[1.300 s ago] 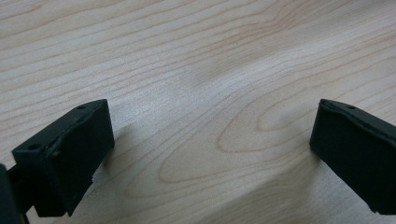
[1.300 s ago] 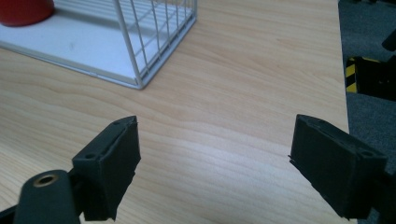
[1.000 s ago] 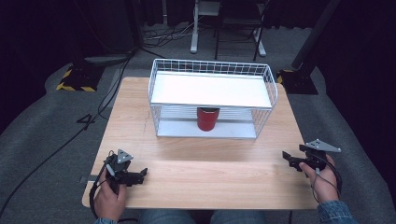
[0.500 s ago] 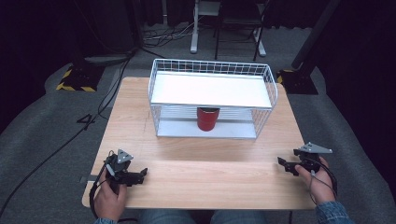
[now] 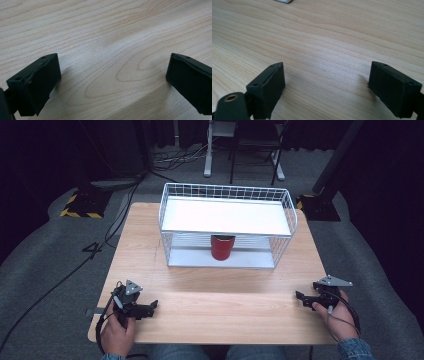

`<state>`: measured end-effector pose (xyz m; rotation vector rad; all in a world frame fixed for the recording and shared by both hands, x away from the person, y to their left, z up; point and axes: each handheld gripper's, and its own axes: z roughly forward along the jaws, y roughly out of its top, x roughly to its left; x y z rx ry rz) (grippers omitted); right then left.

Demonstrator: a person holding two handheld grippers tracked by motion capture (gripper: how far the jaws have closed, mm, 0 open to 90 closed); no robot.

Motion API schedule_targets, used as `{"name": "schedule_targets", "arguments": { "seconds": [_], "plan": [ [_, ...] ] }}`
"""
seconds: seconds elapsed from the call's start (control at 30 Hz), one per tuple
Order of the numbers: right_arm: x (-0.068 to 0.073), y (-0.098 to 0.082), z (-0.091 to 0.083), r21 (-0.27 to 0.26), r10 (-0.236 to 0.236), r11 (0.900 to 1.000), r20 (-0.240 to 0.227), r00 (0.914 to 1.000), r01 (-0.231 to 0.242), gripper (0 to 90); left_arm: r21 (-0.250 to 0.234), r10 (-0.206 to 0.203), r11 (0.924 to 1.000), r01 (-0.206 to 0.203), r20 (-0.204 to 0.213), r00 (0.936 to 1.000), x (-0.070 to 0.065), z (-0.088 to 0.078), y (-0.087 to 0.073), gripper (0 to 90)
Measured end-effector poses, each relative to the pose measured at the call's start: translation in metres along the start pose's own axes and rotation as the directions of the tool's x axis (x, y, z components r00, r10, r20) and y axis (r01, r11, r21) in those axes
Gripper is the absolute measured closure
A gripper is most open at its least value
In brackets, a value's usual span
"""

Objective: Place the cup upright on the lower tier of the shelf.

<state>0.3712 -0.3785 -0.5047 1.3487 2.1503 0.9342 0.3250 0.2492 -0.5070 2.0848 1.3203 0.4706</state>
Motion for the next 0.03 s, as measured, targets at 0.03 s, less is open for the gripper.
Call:
{"name": "schedule_targets", "arguments": {
  "seconds": [0.03],
  "plan": [
    [0.0000, 0.0000, 0.0000, 0.000, 0.000, 1.000, 0.000, 1.0000, 0.000, 13.8, 0.000, 0.000, 1.0000, 0.000, 0.000, 1.0000, 0.0000, 0.0000, 0.0000, 0.0]
  ]
}}
